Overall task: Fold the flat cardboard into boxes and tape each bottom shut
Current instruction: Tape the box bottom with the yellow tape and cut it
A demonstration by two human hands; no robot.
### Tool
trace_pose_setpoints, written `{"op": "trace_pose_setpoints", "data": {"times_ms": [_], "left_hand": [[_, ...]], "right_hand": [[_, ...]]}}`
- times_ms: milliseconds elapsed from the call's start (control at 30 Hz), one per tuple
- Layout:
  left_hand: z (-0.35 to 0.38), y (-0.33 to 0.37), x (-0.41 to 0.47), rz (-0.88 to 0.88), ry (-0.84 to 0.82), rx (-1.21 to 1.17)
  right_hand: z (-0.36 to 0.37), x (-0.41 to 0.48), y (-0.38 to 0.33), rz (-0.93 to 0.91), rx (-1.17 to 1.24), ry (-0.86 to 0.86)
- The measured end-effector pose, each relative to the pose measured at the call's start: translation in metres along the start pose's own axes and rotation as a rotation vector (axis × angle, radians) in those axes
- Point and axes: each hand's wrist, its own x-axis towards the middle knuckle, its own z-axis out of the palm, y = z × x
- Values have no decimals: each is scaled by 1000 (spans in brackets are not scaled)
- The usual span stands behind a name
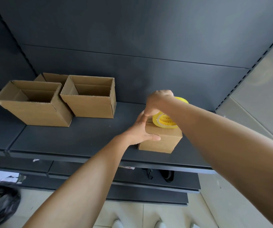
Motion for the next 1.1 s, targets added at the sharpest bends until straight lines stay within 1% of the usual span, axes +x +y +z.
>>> {"op": "trace_pose_setpoints", "data": {"times_ms": [100, 200, 367, 500, 667, 767, 833, 1000, 1100], "left_hand": [[-3, -2, 1, 22, -27, 91], [-2, 1, 3, 0, -49, 64], [2, 6, 5, -14, -16, 104], [-2, 6, 6, -11, -24, 162], [-2, 6, 5, -39, -38, 204], [-6, 3, 4, -52, -14, 206], [-7, 3, 2, -41, -20, 208], [-6, 7, 1, -36, -31, 196], [-6, 8, 1, -41, -25, 200]], "right_hand": [[-11, -5, 21, -28, 164, -67], [-12, -11, 42, -30, 318, -78], [-2, -9, 55, -28, 334, -26], [-1, -12, 77, -52, 433, -29], [1, -10, 77, -67, 378, -19], [3, -16, 91, 10, 251, -27], [13, -17, 103, 63, 214, -30], [30, -9, 118, 82, 275, -22], [28, -4, 130, 76, 296, -57]]}}
